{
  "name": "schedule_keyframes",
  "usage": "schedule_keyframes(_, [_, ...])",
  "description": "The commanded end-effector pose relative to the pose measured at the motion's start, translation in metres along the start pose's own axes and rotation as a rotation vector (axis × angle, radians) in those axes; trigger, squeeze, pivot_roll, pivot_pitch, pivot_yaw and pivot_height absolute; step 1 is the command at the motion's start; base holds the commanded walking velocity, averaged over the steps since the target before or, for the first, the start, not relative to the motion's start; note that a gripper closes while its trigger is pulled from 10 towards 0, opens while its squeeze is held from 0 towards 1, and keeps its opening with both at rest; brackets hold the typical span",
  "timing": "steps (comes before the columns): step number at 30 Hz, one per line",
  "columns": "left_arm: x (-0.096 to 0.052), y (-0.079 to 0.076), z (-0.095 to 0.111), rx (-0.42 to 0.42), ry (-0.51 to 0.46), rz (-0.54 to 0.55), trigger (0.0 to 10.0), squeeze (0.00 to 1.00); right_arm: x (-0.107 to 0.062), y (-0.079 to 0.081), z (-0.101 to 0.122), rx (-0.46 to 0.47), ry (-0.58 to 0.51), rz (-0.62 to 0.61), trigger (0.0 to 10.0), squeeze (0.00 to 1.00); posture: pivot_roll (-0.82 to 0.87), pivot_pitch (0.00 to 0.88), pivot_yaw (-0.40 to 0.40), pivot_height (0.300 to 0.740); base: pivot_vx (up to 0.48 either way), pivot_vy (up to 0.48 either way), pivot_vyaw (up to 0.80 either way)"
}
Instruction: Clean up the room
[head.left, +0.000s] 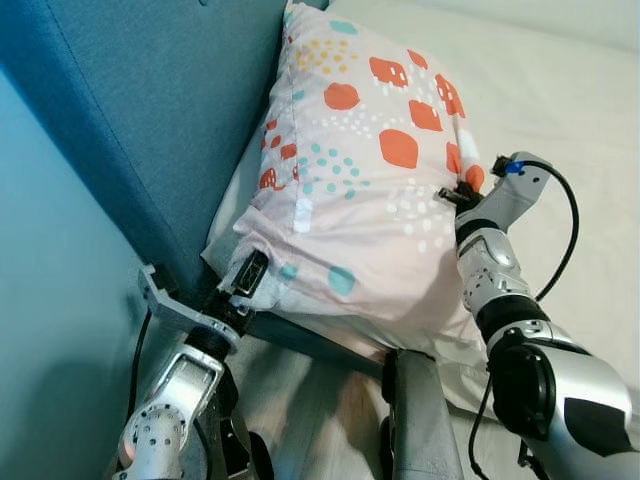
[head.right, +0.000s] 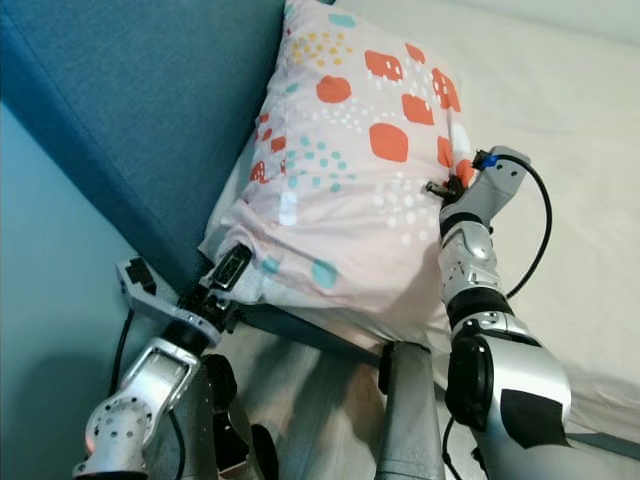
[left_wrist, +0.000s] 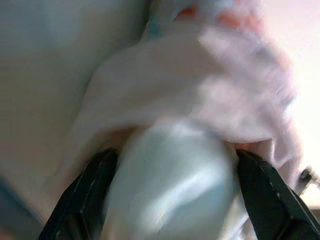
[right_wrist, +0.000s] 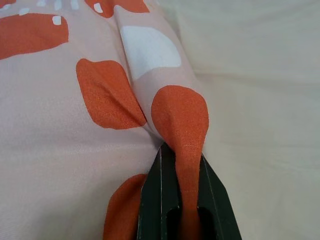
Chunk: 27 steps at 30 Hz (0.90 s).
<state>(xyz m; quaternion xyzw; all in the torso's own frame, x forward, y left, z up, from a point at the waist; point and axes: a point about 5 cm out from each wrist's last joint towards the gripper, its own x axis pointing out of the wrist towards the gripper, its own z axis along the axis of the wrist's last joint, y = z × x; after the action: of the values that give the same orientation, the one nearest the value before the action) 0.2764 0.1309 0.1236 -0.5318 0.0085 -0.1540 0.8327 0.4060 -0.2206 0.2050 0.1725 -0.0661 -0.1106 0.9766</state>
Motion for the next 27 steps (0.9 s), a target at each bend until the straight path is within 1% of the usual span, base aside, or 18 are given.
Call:
schedule_keyframes(1, [-0.002,-0.004,-0.046,-0.173,0.047,0.036,0.0,0.00,-0.001,-0.012,0.000,0.008,-0.005,-0.047,10.0,0.00,-0.04,0.279,-0.011,0.465,0.000,0.000,0.00])
schedule_keyframes(3, [-0.001,-0.004,-0.048,-0.187,0.056,0.037,0.0,0.00,-0.001,-0.012,0.000,0.008,-0.006,-0.047,10.0,0.00,-0.04,0.279,-0.011,0.465,0.000,0.000,0.00])
schedule_keyframes(4, [0.000,-0.006,-0.050,-0.207,0.064,0.027,0.0,0.00,-0.001,-0.012,0.001,0.008,-0.008,-0.047,10.0,0.00,-0.05,0.279,-0.010,0.465,0.000,0.000,0.00])
schedule_keyframes(5, [0.000,-0.006,-0.050,-0.207,0.064,0.027,0.0,0.00,-0.001,-0.012,0.001,0.008,-0.008,-0.047,10.0,0.00,-0.05,0.279,-0.010,0.465,0.000,0.000,0.00])
schedule_keyframes(7, [0.001,-0.009,-0.056,-0.231,0.081,0.017,0.0,0.00,-0.001,-0.012,0.002,0.007,-0.011,-0.048,10.0,0.00,-0.05,0.278,-0.010,0.465,0.000,0.000,0.00])
schedule_keyframes(13, [0.004,-0.012,-0.060,-0.246,0.075,0.013,0.0,0.00,0.000,-0.012,0.004,0.010,-0.018,-0.049,10.0,0.00,-0.05,0.279,-0.010,0.465,0.000,0.000,0.00])
schedule_keyframes(14, [0.007,-0.012,-0.061,-0.234,0.072,0.014,0.0,0.00,0.000,-0.012,0.004,0.011,-0.019,-0.049,10.0,0.00,-0.04,0.281,-0.015,0.465,0.000,0.000,0.00])
schedule_keyframes(16, [0.017,-0.011,-0.060,-0.210,0.056,0.022,0.0,0.00,0.000,-0.012,0.004,0.014,-0.019,-0.050,10.0,0.00,-0.04,0.281,-0.019,0.465,0.000,0.000,0.00])
schedule_keyframes(17, [0.017,-0.011,-0.060,-0.210,0.056,0.022,0.0,0.00,0.000,-0.012,0.004,0.014,-0.019,-0.050,10.0,0.00,-0.04,0.281,-0.019,0.465,0.000,0.000,0.00])
schedule_keyframes(19, [0.032,-0.011,-0.052,-0.184,0.018,0.025,0.0,0.00,0.000,-0.011,0.003,0.018,-0.018,-0.047,10.0,0.00,-0.05,0.278,-0.016,0.465,0.000,0.000,0.00])
schedule_keyframes(20, [0.032,-0.011,-0.052,-0.184,0.018,0.025,0.0,0.00,0.000,-0.011,0.003,0.018,-0.018,-0.047,10.0,0.00,-0.05,0.278,-0.016,0.465,0.000,0.000,0.00])
schedule_keyframes(22, [0.044,-0.012,-0.042,-0.168,-0.017,0.022,0.0,0.00,0.000,-0.010,0.003,0.018,-0.021,-0.041,10.0,0.00,-0.05,0.277,-0.016,0.465,0.000,0.000,0.00])
schedule_keyframes(23, [0.044,-0.012,-0.042,-0.168,-0.017,0.022,0.0,0.00,0.000,-0.010,0.003,0.018,-0.021,-0.041,10.0,0.00,-0.05,0.277,-0.016,0.465,0.000,0.000,0.00])
schedule_keyframes(25, [0.053,-0.011,-0.032,-0.144,-0.039,0.021,0.0,0.00,0.000,-0.010,0.005,0.014,-0.035,-0.037,10.0,0.00,-0.06,0.277,-0.016,0.465,0.000,0.000,0.00])
schedule_keyframes(27, [0.061,-0.011,-0.021,-0.114,-0.054,0.013,0.0,0.00,0.000,-0.015,0.011,0.012,-0.071,-0.060,10.0,0.00,-0.06,0.277,-0.017,0.465,0.000,0.000,0.00])
